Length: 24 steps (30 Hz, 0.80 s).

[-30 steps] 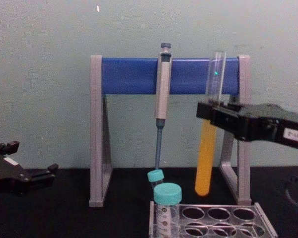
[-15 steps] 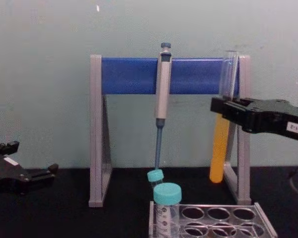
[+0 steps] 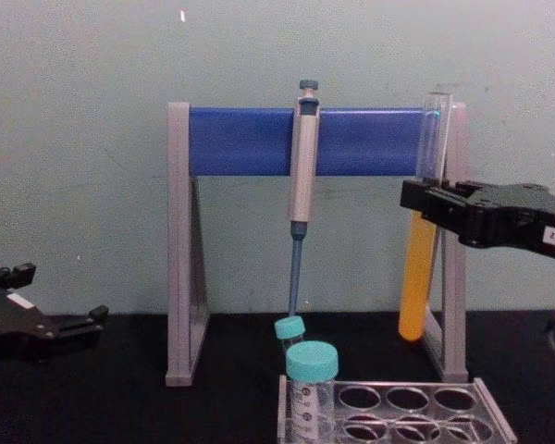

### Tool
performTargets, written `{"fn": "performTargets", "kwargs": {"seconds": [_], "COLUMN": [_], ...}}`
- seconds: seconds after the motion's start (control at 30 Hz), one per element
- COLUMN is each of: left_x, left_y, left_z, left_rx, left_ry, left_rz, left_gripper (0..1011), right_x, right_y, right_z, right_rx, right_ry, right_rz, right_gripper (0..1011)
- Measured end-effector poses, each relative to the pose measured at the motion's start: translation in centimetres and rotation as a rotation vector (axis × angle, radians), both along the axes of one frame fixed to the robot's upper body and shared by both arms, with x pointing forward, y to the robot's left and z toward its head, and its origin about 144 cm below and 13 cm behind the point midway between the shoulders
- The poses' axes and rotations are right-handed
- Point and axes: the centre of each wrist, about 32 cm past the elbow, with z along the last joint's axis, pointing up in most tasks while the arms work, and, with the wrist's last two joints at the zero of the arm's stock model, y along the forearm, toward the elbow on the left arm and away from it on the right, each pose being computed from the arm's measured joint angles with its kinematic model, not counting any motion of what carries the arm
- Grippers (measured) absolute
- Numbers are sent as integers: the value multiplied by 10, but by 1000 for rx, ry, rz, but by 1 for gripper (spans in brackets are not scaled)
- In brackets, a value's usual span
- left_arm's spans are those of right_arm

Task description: Pick up the test tube from the test tube rack, shake it, then place it back into the test tube rack.

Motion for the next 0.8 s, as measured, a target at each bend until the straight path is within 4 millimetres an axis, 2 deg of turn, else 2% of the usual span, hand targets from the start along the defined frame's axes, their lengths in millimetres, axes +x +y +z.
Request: {"fn": "performTargets", "kwargs": {"seconds": [0.8], "left_x": [0], "left_y": [0], "left_z": [0], "left_rx": [0], "left_ry": [0], "left_rz": [0], "left_gripper": [1001], "right_x": [-1], "right_y": [2], "right_z": [1], "right_rx": [0], "right_ry": [-5], "right_rz": [6], "right_gripper": [222]}}
